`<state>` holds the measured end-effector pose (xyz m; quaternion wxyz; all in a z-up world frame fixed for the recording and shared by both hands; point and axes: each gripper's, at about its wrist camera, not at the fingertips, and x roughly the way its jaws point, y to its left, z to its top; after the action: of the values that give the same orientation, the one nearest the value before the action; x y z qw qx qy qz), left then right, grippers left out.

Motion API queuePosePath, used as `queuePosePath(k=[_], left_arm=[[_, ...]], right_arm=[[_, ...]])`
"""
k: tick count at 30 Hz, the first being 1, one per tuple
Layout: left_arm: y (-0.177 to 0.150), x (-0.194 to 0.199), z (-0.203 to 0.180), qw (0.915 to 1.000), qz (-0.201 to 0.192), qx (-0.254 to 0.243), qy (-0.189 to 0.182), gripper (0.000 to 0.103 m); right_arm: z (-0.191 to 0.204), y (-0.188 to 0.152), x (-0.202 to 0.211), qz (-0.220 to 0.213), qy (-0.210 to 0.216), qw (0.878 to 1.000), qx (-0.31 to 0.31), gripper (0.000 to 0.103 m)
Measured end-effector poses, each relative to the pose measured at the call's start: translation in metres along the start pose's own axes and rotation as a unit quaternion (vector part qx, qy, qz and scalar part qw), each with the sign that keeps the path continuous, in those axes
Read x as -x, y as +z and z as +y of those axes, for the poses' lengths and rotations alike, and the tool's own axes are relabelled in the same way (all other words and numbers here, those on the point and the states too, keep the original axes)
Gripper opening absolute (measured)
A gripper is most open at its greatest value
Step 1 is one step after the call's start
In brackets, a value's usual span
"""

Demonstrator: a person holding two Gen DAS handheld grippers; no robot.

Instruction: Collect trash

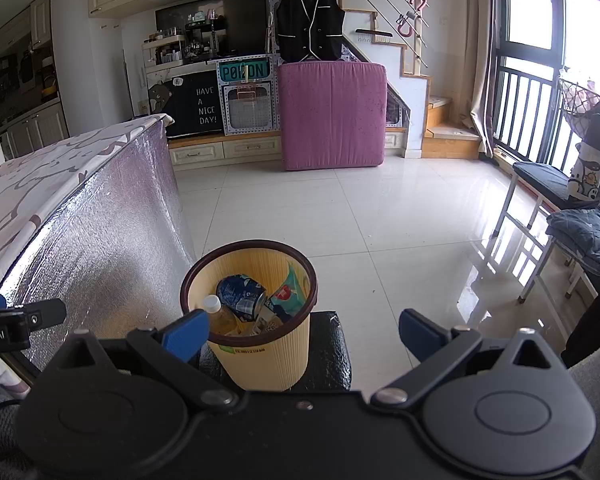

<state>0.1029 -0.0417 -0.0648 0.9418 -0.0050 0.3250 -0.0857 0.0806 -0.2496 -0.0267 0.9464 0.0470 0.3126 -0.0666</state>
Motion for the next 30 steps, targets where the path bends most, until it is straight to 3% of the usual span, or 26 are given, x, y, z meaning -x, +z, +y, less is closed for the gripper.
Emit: queuePosePath(k=[30], left_arm=[[-0.0002, 0.0002, 0.0018, 1.0, 0.001, -0.003, 0.003, 0.103]], right_arm=[[-0.0011, 0.0005, 0.0002, 0.0, 0.0, 1.0, 0.0, 0.102]])
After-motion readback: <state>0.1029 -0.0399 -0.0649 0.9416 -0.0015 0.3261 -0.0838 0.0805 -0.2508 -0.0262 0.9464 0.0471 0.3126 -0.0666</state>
